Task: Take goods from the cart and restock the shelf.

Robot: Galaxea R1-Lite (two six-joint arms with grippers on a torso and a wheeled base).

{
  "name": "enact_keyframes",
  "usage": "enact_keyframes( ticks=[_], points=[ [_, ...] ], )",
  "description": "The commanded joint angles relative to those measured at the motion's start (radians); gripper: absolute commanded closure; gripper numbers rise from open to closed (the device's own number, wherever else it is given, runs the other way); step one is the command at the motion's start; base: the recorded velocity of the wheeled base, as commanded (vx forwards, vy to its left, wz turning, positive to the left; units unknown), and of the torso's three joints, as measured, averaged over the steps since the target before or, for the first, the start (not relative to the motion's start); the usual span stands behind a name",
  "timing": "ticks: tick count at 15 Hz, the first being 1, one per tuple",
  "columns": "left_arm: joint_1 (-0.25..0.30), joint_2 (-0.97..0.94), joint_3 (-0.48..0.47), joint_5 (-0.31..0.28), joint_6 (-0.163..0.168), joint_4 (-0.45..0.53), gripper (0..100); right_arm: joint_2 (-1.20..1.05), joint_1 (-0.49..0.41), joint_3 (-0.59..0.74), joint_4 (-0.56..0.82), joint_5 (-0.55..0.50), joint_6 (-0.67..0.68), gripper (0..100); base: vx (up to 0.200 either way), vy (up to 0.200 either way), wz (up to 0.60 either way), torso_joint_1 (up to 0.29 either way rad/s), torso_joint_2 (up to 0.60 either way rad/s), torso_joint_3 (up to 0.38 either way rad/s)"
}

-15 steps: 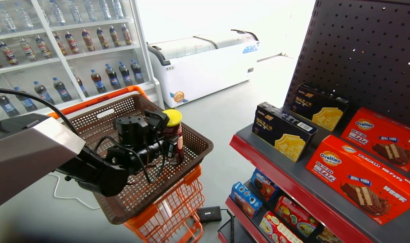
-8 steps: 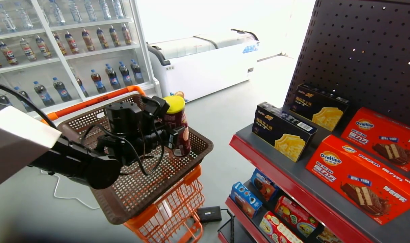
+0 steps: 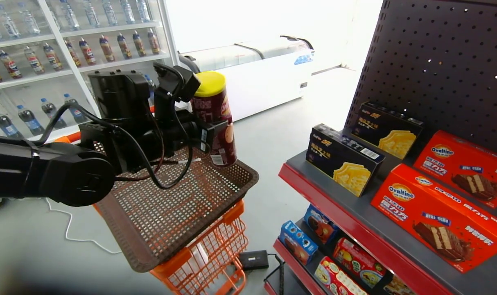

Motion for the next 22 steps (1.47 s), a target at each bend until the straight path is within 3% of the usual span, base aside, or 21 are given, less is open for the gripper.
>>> enact_keyframes(
  ticks=[1, 7, 10, 14, 22],
  points=[
    [-0.013, -0.065, -0.001, -0.010, -0.013, 0.014, 100, 0.001, 0.000, 0.000, 0.000, 0.000, 0.000, 0, 0.000, 0.000, 0.00, 0.000, 0.00, 0.000],
    [-0.050, -0.221, 0.025, -0.071, -0.024, 0.181, 100, 0.001, 0.000, 0.000, 0.000, 0.000, 0.000, 0, 0.000, 0.000, 0.00, 0.000, 0.00, 0.000],
    [-0.114, -0.290, 0.057, -0.069, -0.024, 0.239, 100, 0.001, 0.000, 0.000, -0.001, 0.000, 0.000, 0, 0.000, 0.000, 0.00, 0.000, 0.00, 0.000],
    [-0.255, -0.428, 0.157, -0.057, -0.019, 0.370, 100, 0.001, 0.000, 0.000, -0.001, 0.000, 0.000, 0, 0.000, 0.000, 0.00, 0.000, 0.00, 0.000],
    [-0.340, -0.525, 0.160, -0.062, -0.019, 0.480, 100, 0.001, 0.002, 0.000, -0.001, 0.000, -0.002, 0, 0.000, 0.000, 0.00, 0.000, 0.00, 0.000]
  ],
)
